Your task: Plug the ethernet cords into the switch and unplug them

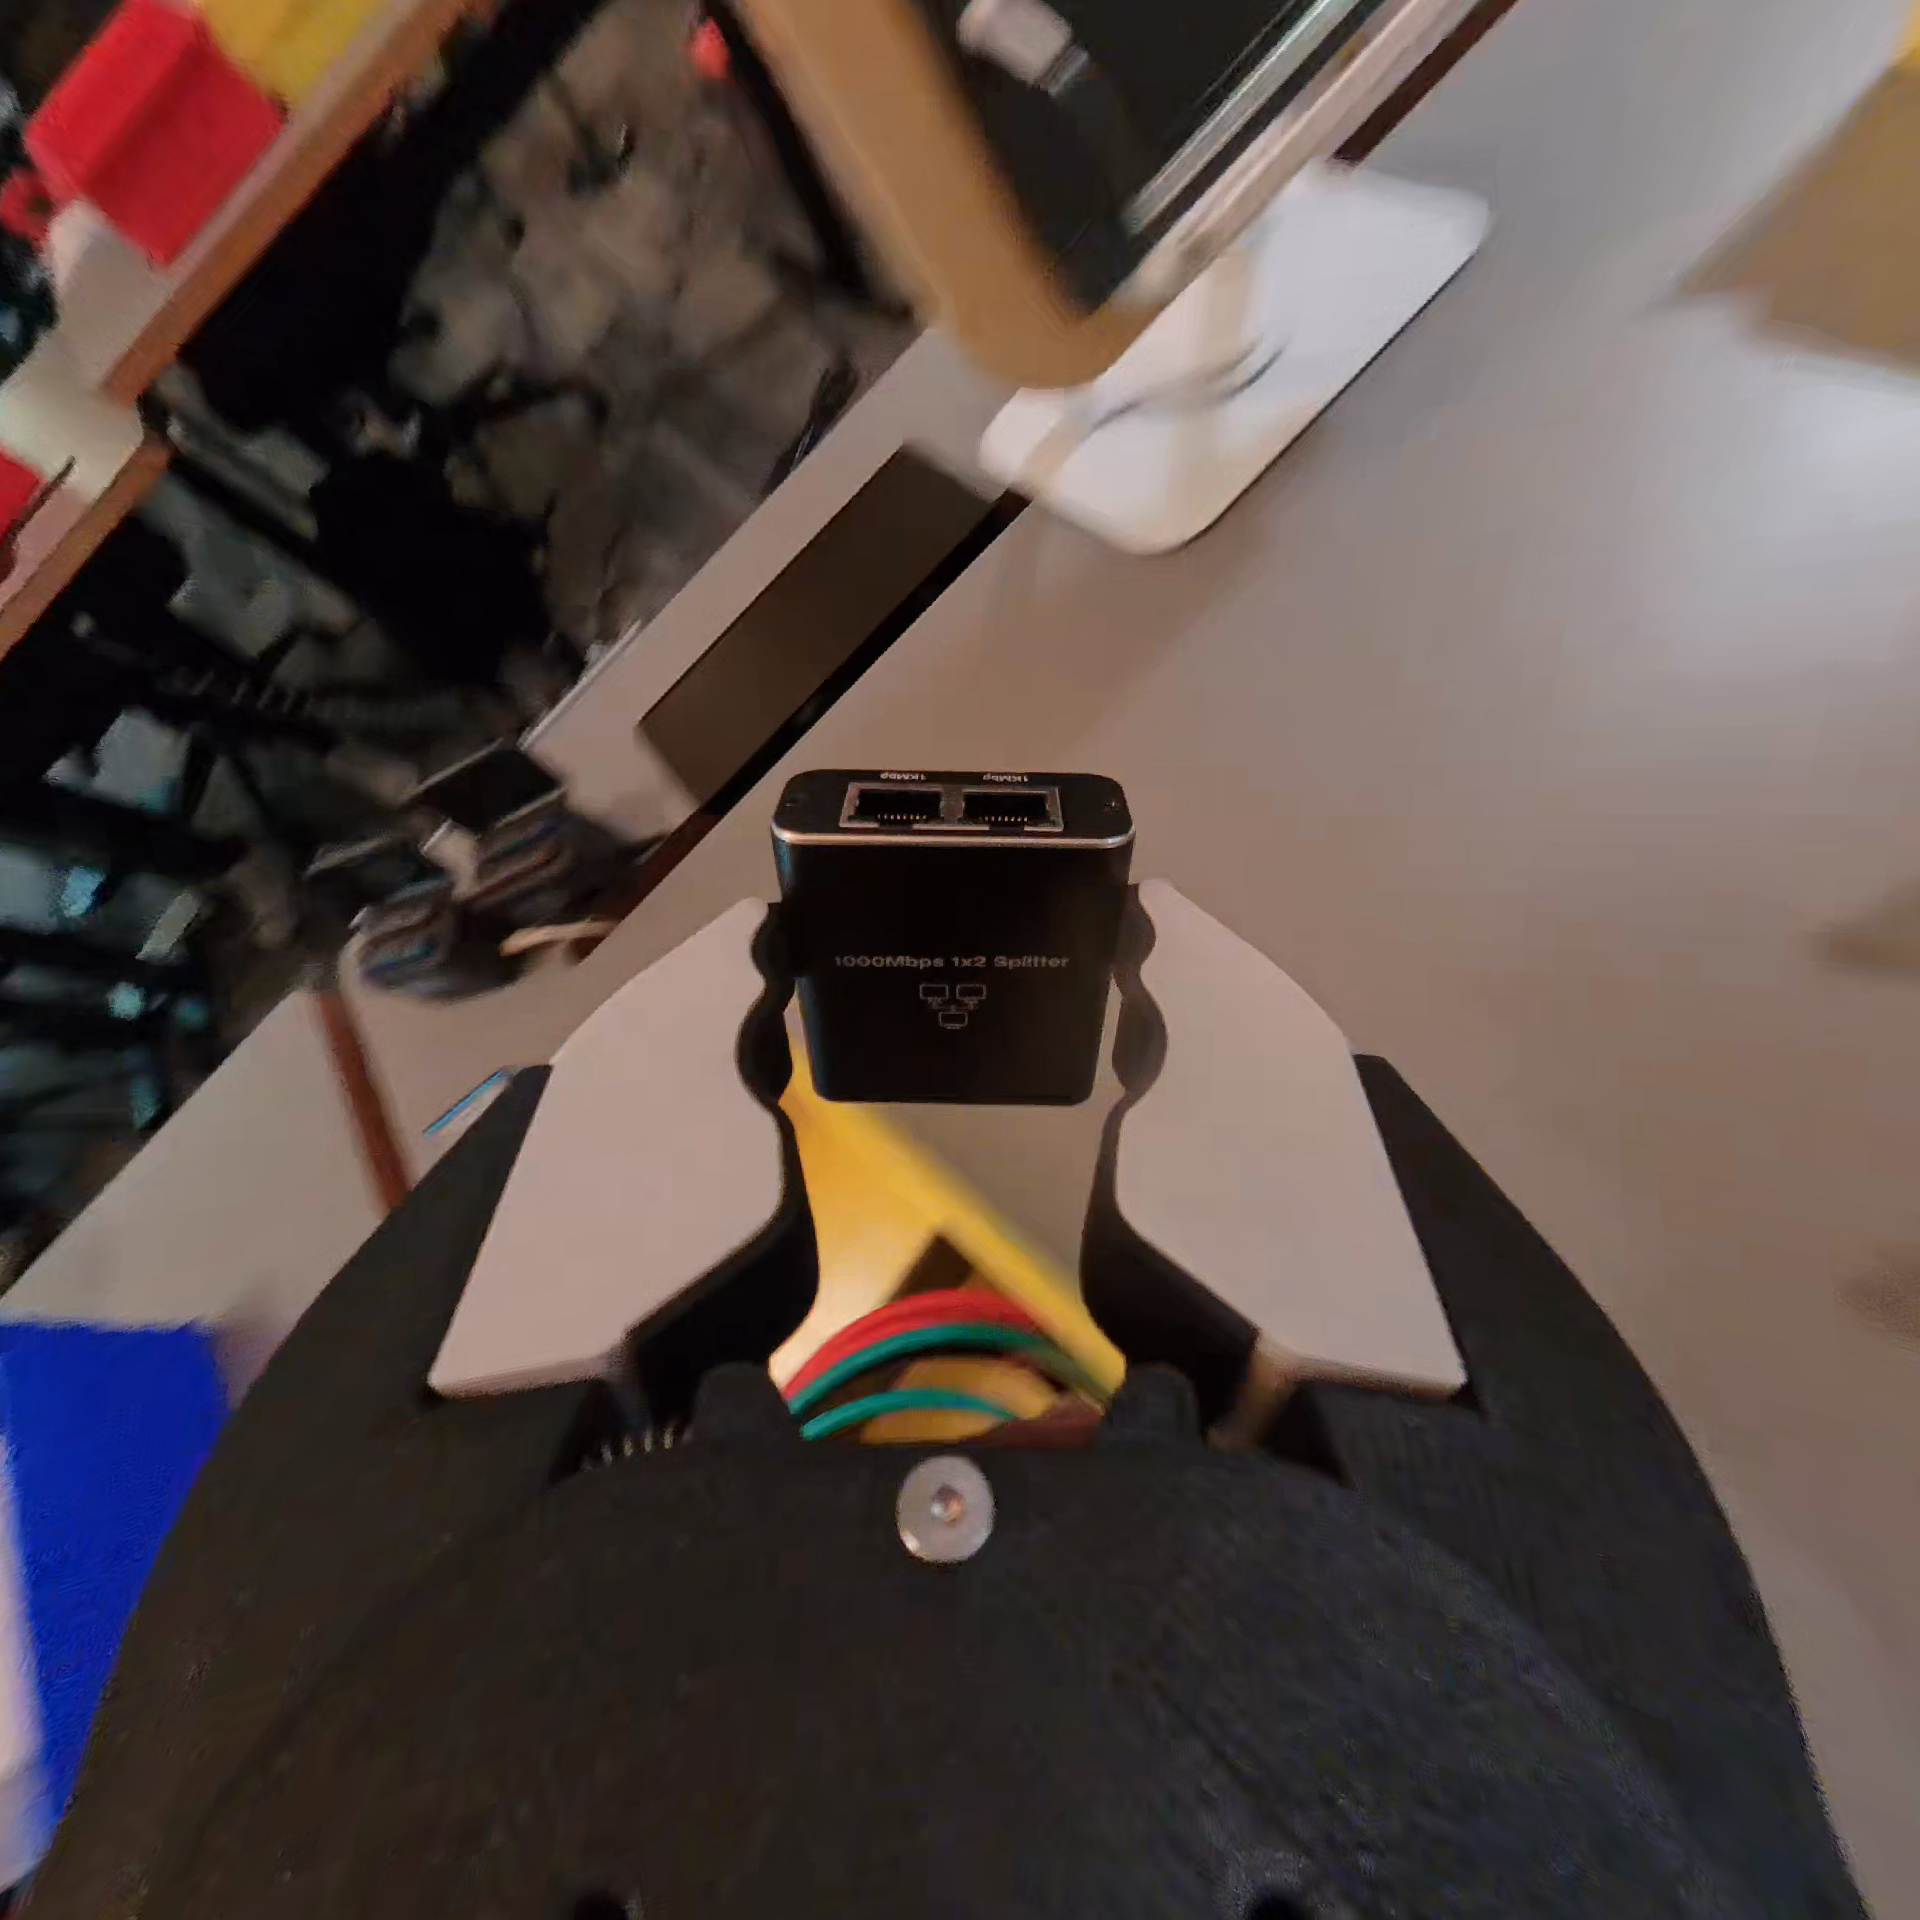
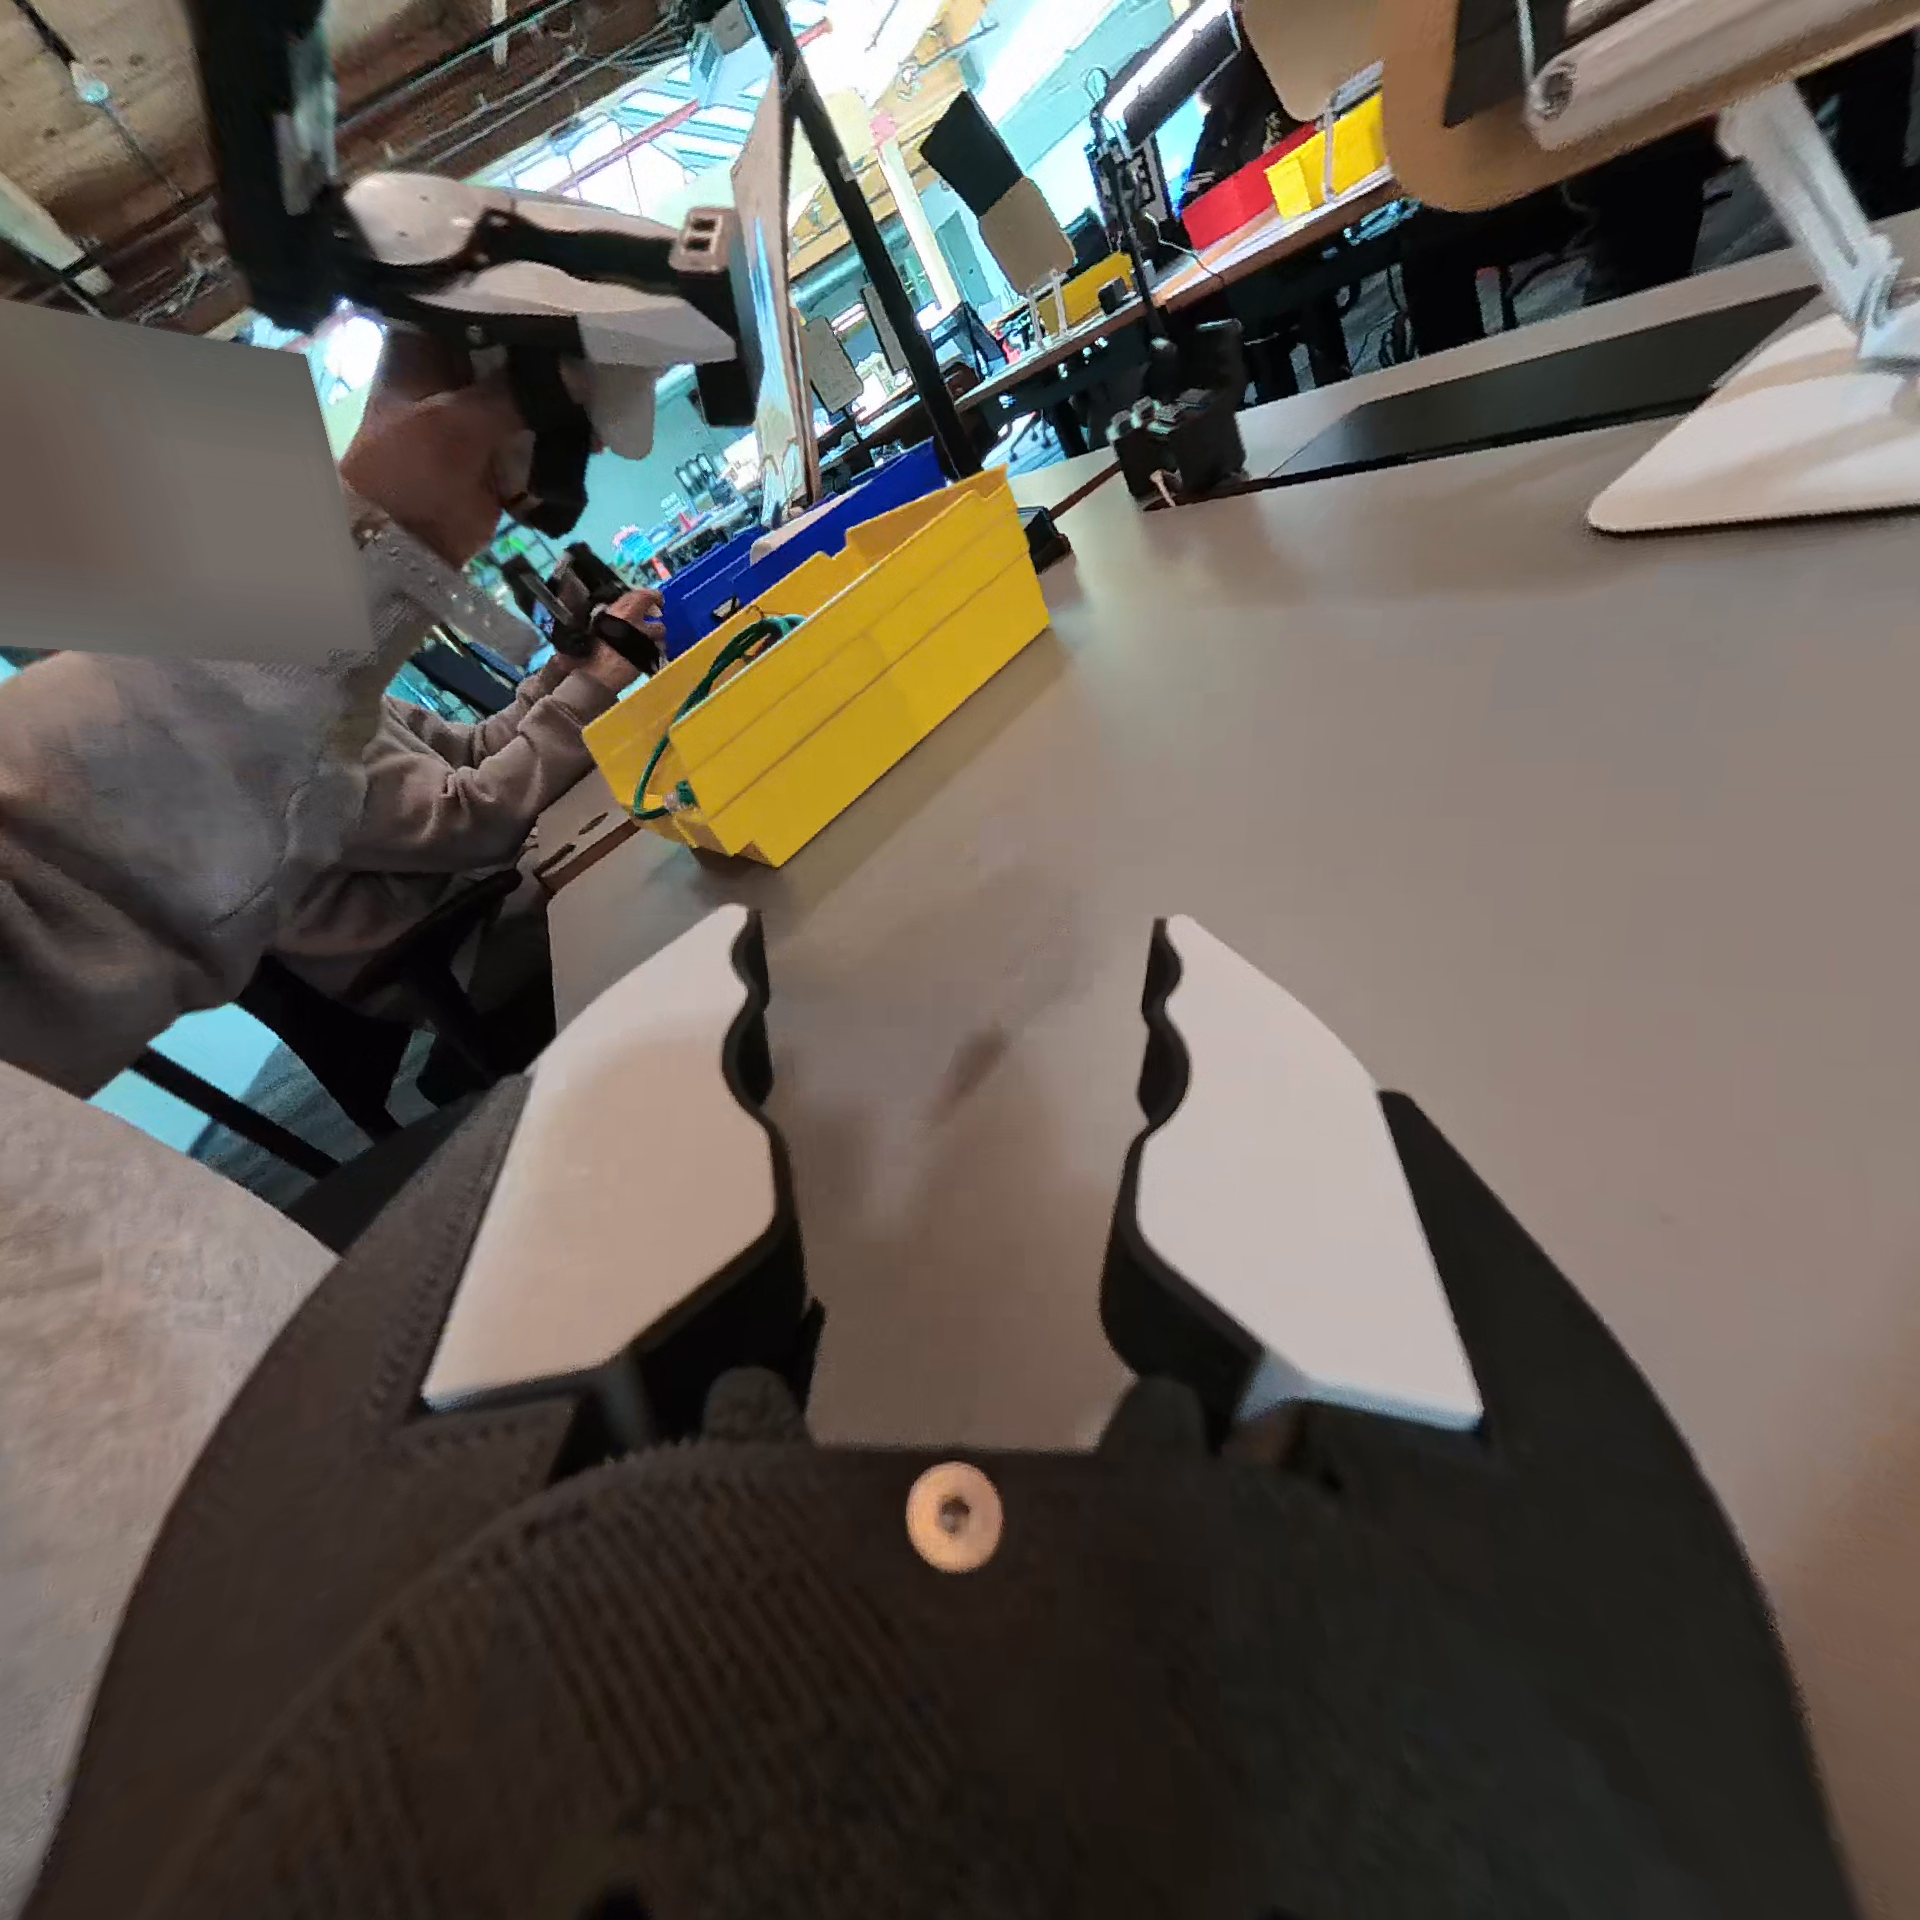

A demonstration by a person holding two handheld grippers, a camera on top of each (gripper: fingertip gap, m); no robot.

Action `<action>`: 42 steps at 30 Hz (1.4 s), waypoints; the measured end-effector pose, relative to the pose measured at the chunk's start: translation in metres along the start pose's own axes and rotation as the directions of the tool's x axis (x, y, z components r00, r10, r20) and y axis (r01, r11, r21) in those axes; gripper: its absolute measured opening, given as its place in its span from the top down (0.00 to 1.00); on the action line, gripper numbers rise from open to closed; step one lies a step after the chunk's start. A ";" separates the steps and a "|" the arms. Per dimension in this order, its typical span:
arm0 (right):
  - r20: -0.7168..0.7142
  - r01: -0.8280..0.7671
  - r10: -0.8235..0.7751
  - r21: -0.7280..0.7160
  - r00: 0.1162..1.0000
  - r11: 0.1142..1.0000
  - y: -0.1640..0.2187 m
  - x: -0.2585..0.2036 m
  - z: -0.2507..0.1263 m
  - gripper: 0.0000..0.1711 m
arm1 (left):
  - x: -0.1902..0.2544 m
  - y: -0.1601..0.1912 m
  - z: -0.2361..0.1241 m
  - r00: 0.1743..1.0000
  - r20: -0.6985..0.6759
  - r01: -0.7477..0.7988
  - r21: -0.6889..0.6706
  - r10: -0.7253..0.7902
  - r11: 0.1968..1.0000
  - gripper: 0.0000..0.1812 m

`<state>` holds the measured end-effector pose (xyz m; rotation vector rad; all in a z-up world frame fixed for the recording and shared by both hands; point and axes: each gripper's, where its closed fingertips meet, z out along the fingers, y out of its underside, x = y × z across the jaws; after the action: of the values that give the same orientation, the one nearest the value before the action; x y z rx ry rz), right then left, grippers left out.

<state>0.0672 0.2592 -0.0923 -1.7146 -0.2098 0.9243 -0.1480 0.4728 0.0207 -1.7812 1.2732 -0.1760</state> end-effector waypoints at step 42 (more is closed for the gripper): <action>0.122 -0.252 0.276 -0.180 0.953 0.951 0.032 -0.014 0.005 0.86 | 0.321 -0.016 0.056 0.979 -0.174 -0.026 0.396 0.102 0.918 0.50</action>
<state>0.0444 0.2438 -0.1147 -1.8566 -0.1574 1.2630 0.0413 0.2460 -0.1177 -1.3995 1.3215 -0.5392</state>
